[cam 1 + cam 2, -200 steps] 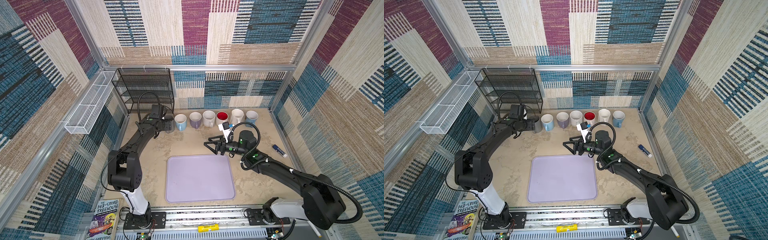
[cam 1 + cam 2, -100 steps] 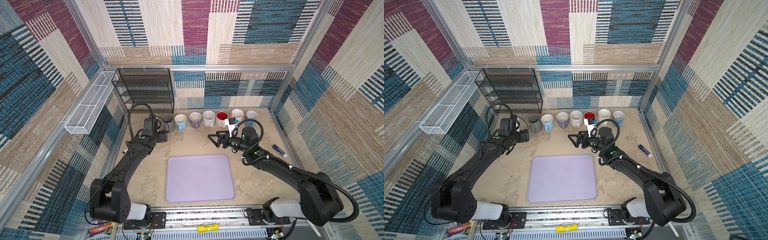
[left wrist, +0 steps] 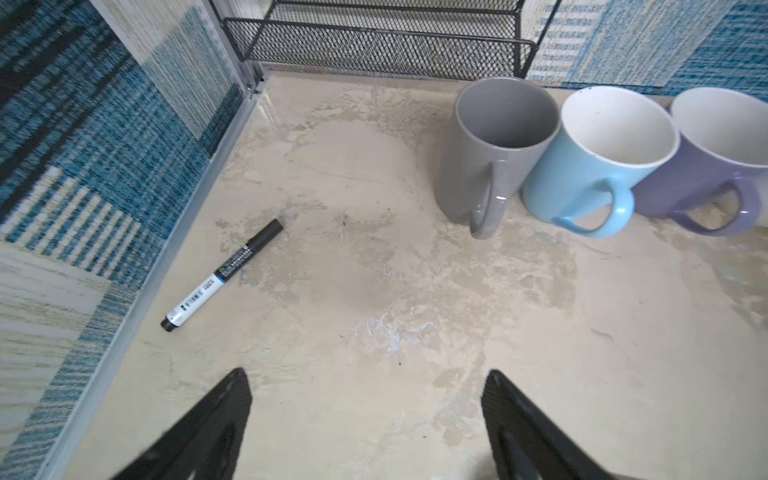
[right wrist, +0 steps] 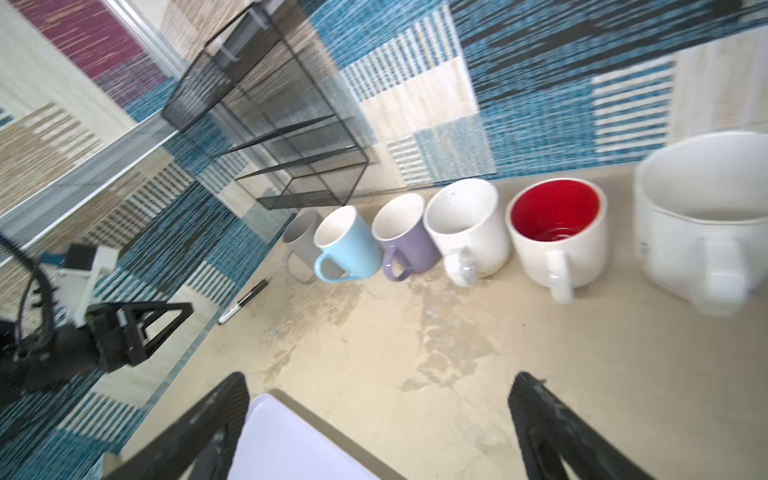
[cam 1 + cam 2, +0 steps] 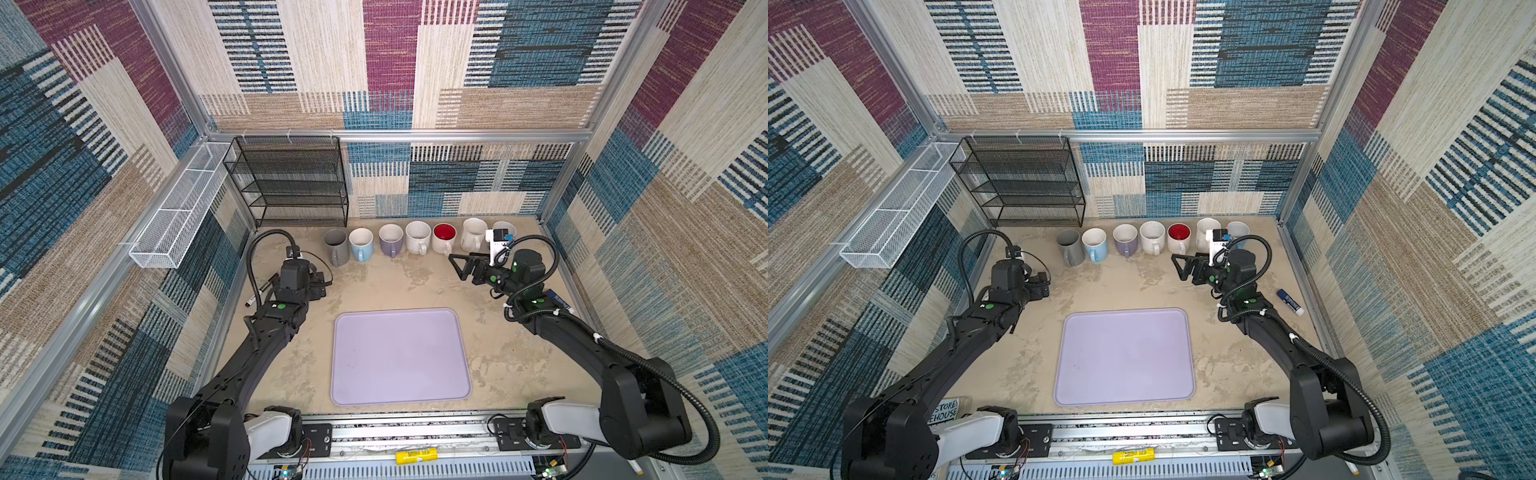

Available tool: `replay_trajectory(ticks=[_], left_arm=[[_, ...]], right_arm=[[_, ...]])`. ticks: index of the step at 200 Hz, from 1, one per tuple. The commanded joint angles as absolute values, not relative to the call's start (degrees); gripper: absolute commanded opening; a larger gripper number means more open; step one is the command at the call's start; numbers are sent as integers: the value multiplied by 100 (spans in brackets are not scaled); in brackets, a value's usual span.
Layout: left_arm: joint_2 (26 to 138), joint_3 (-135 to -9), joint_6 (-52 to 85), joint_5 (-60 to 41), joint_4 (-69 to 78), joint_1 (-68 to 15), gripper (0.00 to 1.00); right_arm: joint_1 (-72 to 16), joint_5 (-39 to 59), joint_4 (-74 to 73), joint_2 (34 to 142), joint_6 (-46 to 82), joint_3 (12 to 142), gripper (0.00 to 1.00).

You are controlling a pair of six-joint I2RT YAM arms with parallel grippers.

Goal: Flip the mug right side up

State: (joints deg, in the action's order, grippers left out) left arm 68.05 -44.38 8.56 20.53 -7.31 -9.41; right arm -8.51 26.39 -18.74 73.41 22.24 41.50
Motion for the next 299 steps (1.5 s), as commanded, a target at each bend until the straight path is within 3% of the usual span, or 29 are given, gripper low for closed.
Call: replay_trajectory(ticks=[1, 77, 89, 111, 139, 188, 264, 299], left_arm=[[6704, -4119, 457, 2391, 151, -899, 90], [7444, -3506, 264, 1902, 1464, -377, 93], [7551, -3377, 270, 1817, 1771, -331, 100], [7740, -3253, 255, 1800, 2117, -256, 99], [7873, -3192, 167, 1718, 2399, -170, 100], [8201, -3102, 172, 763, 2935, 103, 99], [8810, -2234, 148, -499, 5064, 449, 99], [8747, -1966, 343, -188, 5458, 510, 99]], right_arm=[[-449, 2411, -1793, 7244, 2118, 4105, 100], [889, 2524, -2010, 7190, 2154, 3981, 100], [905, 2180, -2118, 7105, 2058, 3873, 100], [963, 1833, -2171, 7018, 1784, 3782, 100], [1201, 2333, -2474, 7100, 1725, 3665, 100], [1230, 2219, -3065, 7329, 1320, 3551, 100], [1230, 2210, -4481, 7708, 527, 2567, 100], [1230, 2160, -5181, 8220, 538, 2274, 100]])
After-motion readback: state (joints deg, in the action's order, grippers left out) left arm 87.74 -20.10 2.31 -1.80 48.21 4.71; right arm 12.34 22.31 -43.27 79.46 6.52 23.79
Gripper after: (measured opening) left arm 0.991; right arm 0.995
